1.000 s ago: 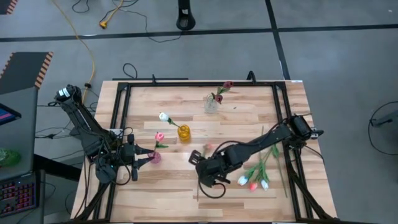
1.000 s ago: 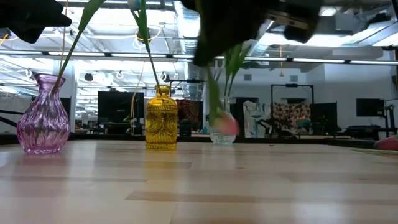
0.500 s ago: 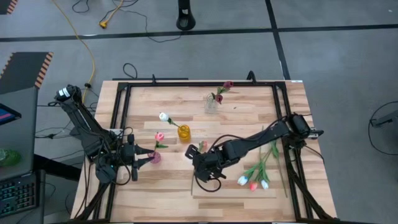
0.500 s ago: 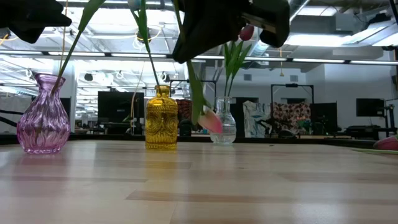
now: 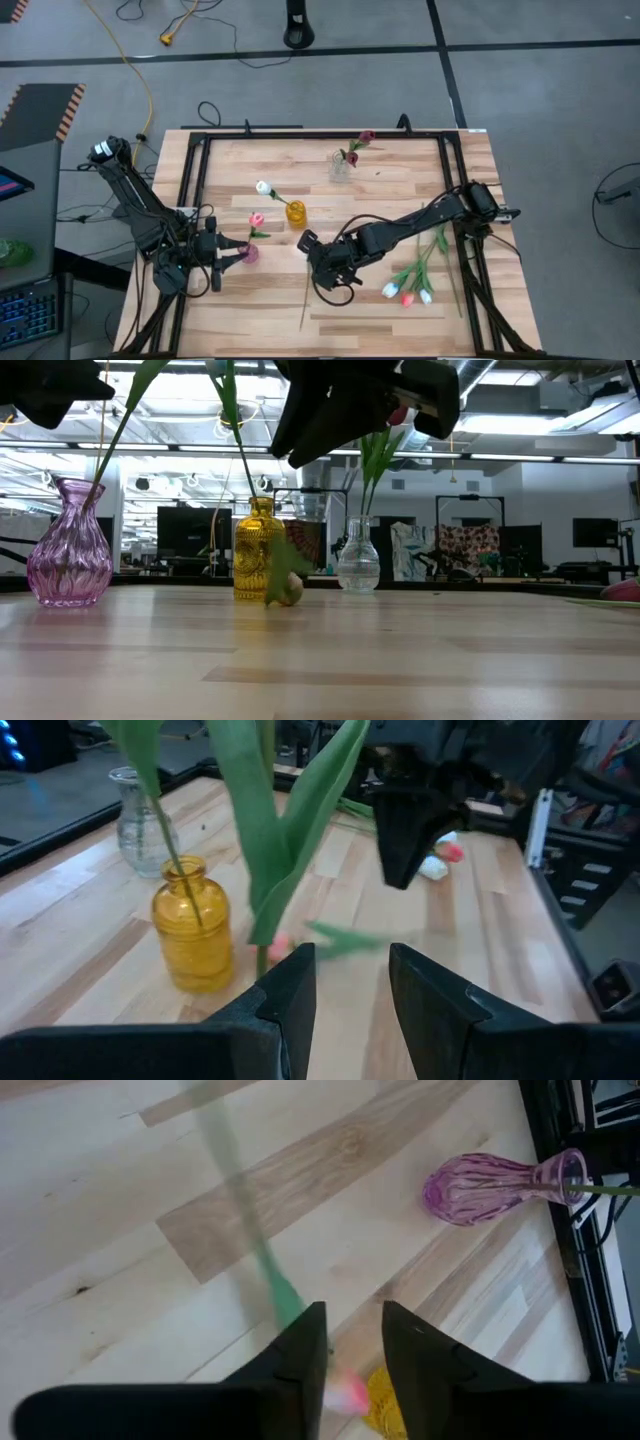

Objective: Sort flowers into vase by color
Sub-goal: Put the pink flower into the purple vase

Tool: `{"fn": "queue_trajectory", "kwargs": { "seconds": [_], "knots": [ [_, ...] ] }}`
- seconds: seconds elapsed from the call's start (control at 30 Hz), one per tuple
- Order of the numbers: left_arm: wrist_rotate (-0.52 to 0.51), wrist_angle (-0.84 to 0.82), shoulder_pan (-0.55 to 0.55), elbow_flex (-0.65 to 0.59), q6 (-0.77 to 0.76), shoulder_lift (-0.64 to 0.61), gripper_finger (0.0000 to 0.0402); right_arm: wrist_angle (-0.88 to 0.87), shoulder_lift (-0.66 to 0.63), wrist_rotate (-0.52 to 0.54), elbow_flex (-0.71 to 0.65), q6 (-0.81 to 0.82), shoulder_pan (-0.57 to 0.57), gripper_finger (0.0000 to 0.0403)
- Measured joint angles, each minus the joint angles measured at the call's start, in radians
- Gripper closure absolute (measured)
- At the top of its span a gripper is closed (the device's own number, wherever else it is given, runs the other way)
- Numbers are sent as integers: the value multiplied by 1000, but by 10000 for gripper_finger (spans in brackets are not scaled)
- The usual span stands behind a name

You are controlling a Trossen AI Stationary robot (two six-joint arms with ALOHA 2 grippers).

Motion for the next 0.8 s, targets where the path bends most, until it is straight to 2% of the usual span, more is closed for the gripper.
{"fn": "queue_trajectory", "kwargs": {
  "seconds": [0.2,0.37,0.47,0.6,0.8],
  "knots": [
    [75,54,0,0,0,0,286,0,0,12,0,27,0,225],
    [188,120,0,0,-84,0,286,-5,0,95,0,155,1,194],
    [233,170,0,0,-136,0,286,-17,0,107,0,238,1,188],
    [242,266,1,0,-198,18,286,-50,0,107,0,338,0,188],
    [291,494,40,1,-211,137,286,-168,-2,108,0,426,0,189]
  ]
}}
